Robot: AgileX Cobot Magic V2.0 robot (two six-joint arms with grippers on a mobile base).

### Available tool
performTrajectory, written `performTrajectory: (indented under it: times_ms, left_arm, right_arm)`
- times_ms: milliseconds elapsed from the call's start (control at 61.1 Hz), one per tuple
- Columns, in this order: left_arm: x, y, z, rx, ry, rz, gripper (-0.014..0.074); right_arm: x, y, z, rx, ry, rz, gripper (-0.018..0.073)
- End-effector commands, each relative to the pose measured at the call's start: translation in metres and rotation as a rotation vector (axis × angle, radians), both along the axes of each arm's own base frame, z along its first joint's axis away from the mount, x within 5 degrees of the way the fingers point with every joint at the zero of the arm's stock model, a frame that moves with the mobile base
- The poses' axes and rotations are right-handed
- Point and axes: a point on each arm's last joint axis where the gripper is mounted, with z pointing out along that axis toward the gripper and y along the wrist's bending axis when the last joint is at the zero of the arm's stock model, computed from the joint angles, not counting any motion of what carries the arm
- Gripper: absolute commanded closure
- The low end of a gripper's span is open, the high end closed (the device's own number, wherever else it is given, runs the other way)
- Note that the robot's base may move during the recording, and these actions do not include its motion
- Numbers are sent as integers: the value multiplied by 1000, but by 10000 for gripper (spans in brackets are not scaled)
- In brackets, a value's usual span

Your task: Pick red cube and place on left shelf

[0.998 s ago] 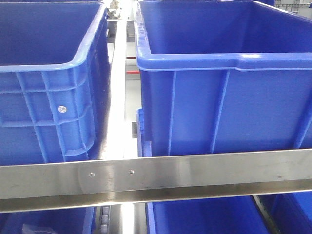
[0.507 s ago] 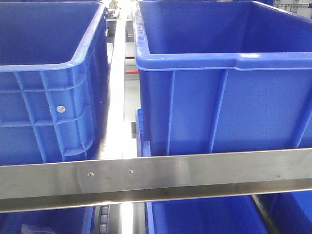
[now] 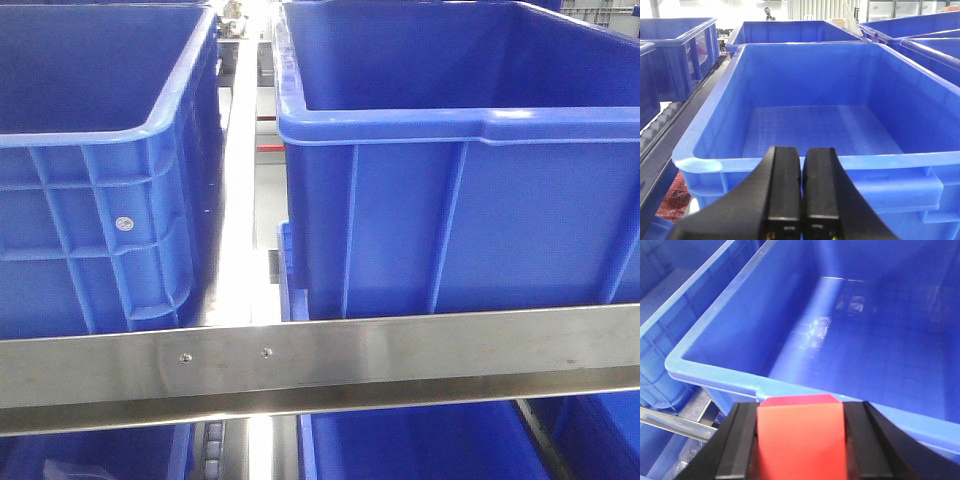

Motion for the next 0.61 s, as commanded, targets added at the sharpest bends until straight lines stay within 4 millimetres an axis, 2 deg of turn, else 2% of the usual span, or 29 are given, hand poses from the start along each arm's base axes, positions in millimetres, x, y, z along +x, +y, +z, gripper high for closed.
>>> performTrajectory:
  times_ms: [0, 475, 589]
  left_arm:
    - [-1, 0, 0, -1, -76, 2, 495]
    - [-1, 0, 0, -1, -76, 2, 495]
    - [-1, 0, 0, -1, -76, 2, 495]
  right_arm:
    - [2, 0, 17, 35, -108, -6, 503]
    - [2, 0, 19, 43, -128, -7, 503]
    - [8, 2, 24, 51, -147, -8, 503]
